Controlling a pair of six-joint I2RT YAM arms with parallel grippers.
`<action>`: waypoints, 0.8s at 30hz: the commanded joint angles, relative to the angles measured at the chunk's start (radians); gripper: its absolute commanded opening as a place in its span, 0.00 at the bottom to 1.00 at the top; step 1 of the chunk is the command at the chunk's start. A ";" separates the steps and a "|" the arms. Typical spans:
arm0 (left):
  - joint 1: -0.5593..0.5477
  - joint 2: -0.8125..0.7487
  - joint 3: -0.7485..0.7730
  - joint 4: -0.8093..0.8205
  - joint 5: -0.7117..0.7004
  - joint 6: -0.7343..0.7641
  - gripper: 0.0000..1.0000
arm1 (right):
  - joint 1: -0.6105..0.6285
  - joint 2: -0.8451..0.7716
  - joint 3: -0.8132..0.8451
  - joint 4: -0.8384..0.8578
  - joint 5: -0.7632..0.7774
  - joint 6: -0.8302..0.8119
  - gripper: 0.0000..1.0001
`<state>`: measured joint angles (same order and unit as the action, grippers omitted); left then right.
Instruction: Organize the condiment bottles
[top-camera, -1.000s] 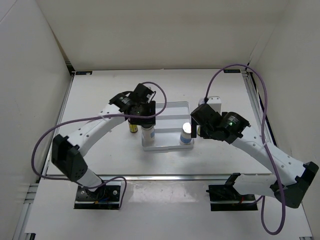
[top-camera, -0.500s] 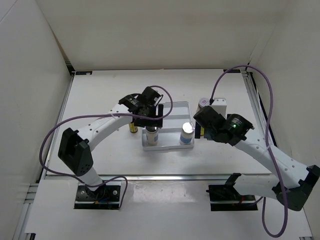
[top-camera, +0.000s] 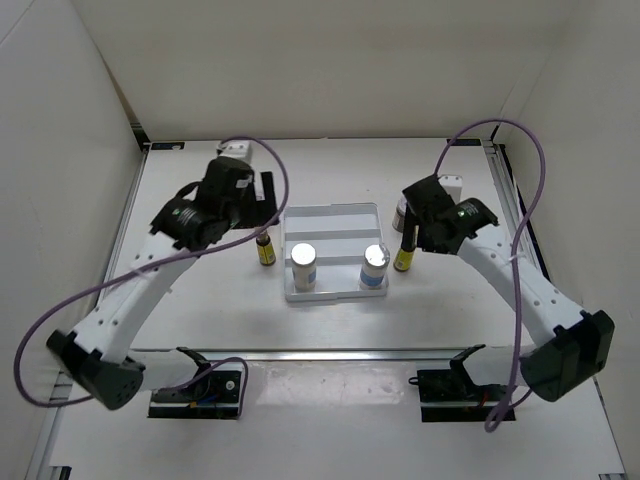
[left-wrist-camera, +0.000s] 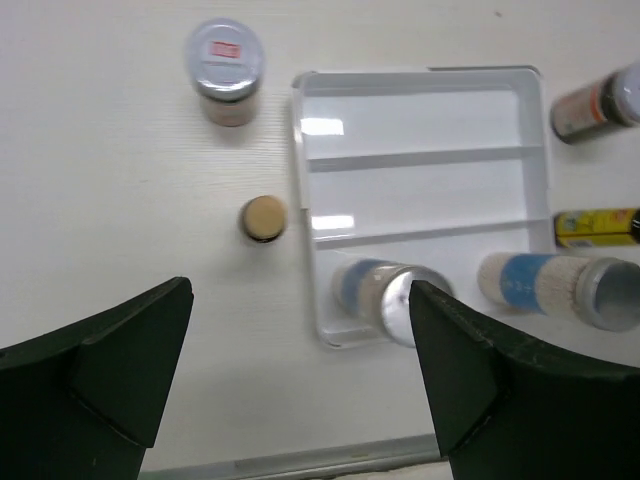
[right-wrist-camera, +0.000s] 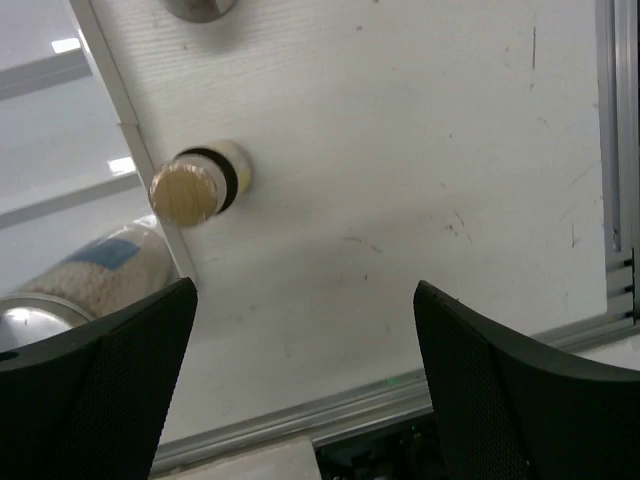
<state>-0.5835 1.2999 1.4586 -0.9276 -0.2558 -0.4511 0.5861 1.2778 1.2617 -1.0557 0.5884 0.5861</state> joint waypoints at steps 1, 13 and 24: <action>0.040 -0.095 -0.101 -0.019 -0.149 0.058 1.00 | -0.091 0.047 0.042 0.128 -0.149 -0.139 0.91; 0.126 -0.123 -0.314 0.035 -0.194 0.058 1.00 | -0.135 0.282 0.116 0.221 -0.219 -0.198 0.73; 0.126 -0.111 -0.333 0.046 -0.177 0.068 1.00 | -0.144 0.316 0.198 0.171 -0.246 -0.189 0.12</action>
<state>-0.4606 1.2068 1.1320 -0.9035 -0.4149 -0.3920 0.4454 1.6066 1.3808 -0.8673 0.3378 0.3901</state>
